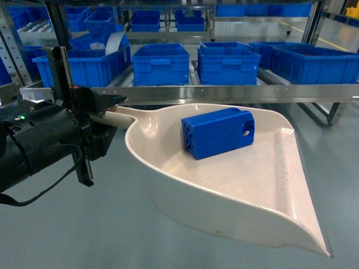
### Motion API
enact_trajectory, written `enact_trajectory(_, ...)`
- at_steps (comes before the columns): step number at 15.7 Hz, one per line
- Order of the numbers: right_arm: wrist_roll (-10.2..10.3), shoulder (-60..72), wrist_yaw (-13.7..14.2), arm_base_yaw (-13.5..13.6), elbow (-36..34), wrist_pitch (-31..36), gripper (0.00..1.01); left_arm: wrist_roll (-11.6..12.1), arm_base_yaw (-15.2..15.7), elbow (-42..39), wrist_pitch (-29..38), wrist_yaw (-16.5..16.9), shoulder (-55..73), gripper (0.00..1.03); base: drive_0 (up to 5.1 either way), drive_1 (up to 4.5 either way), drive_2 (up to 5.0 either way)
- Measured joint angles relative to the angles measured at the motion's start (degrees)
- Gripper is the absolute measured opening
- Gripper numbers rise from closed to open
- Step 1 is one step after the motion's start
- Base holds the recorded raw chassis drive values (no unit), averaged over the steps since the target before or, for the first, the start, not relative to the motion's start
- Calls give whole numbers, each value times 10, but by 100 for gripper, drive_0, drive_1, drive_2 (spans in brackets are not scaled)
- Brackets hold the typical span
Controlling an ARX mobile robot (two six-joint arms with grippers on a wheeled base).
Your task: Place part in tray to right shelf
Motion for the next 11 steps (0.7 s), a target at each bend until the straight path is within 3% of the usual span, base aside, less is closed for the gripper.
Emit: enact_trajectory(11, 0, 0, 0, 0, 0, -1, 98, 1, 0, 0, 0, 0, 0, 14, 0, 0, 0)
